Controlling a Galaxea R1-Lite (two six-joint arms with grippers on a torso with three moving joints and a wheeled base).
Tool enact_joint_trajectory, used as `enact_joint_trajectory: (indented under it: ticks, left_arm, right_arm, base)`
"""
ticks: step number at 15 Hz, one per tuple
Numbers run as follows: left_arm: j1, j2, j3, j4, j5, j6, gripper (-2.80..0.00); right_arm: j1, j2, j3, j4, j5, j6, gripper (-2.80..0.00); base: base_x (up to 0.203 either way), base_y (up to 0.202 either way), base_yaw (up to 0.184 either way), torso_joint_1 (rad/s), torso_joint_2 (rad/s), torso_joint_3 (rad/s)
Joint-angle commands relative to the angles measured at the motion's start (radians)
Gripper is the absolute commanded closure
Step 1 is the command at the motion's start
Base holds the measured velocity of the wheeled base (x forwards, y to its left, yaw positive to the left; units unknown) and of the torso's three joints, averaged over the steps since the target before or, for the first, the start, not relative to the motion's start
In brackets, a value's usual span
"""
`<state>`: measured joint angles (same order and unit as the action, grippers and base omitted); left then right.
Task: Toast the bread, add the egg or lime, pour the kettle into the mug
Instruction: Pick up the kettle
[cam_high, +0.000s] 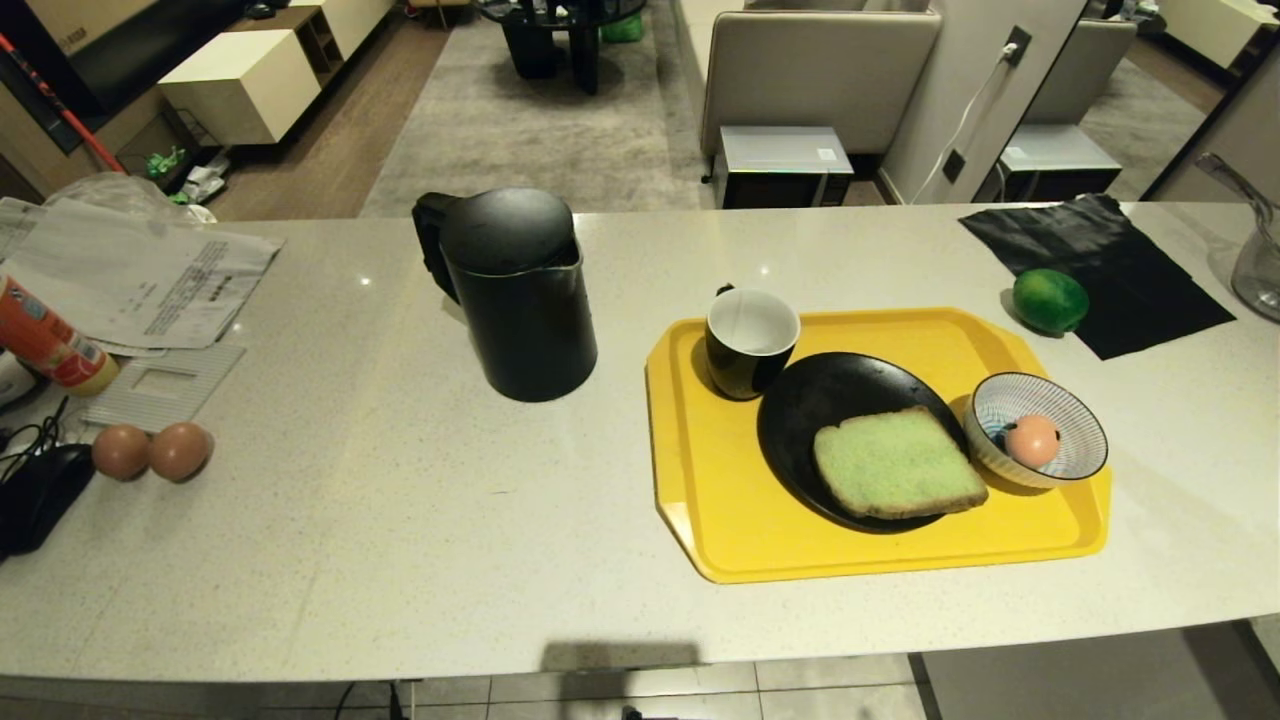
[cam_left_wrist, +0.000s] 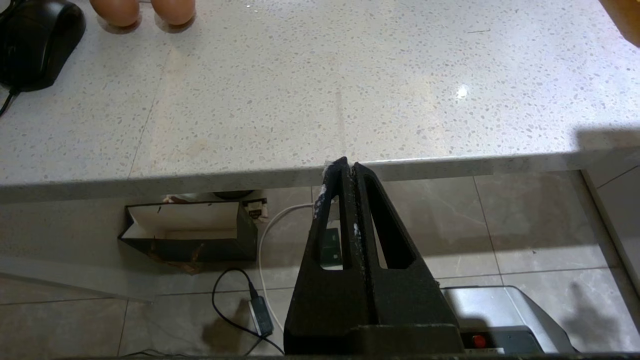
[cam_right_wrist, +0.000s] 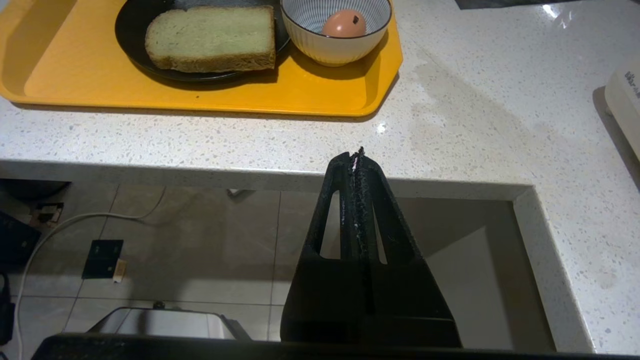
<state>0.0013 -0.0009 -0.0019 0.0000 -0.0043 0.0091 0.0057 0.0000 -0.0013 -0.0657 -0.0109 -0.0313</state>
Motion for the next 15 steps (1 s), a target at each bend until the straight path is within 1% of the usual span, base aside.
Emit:
enact_joint_trajectory:
  ticks: [1, 2, 15]
  left_arm:
    - [0.0, 0.001, 0.0, 0.0, 0.0, 0.0, 0.0]
    - [0.0, 0.001, 0.0, 0.0, 0.0, 0.0, 0.0]
    - [0.0, 0.001, -0.001, 0.0, 0.0, 0.0, 0.0]
  right_arm:
    - [0.0, 0.002, 0.027, 0.0, -0.008, 0.009, 0.0]
    - [0.0, 0.002, 0.027, 0.0, -0.009, 0.02, 0.0]
    - [0.0, 0.002, 0.027, -0.002, -0.008, 0.022, 0.0]
  base:
    - [0.0, 0.0, 0.0, 0.0, 0.0, 0.0]
    - [0.0, 0.0, 0.0, 0.0, 0.0, 0.0]
    - [0.0, 0.0, 0.0, 0.0, 0.0, 0.0]
